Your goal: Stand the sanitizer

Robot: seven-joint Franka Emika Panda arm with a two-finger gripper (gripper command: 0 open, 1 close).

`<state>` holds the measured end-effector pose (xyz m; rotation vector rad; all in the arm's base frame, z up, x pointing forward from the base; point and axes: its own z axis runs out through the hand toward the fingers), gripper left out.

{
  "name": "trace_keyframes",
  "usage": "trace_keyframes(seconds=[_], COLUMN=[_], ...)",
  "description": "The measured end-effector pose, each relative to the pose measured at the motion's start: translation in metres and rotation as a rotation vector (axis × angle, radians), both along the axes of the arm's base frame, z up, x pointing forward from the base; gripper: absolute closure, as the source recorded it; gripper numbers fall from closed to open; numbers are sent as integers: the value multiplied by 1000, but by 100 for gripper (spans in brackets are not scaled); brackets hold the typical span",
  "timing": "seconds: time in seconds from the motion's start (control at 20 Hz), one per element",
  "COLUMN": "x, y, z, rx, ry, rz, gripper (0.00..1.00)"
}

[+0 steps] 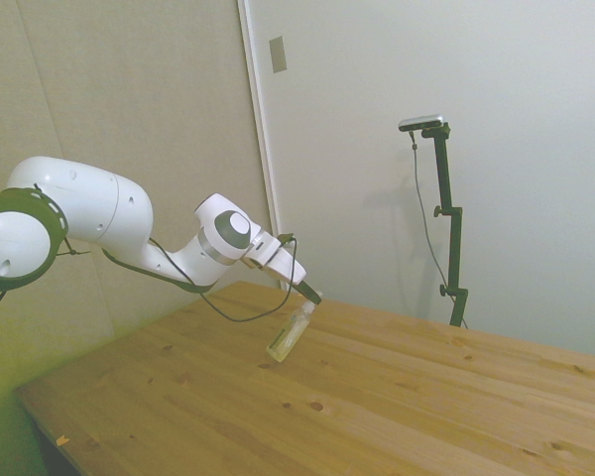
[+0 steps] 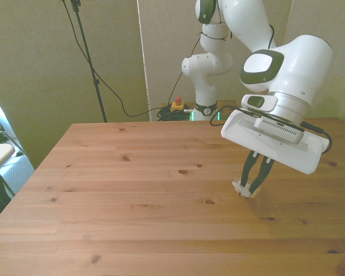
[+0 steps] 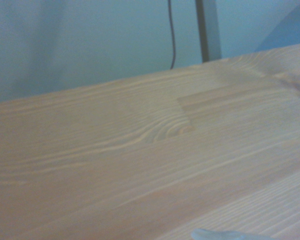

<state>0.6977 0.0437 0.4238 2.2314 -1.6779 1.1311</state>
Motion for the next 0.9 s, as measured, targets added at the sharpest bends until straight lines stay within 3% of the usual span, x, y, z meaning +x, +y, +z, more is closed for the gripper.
trace_keyframes(seconds=[0.55,0.9], x=[5,4], y=[29,55], z=[14,4], rx=[-150,-212], ry=[-215,-304], rz=[-77,-65], gripper=[100,100])
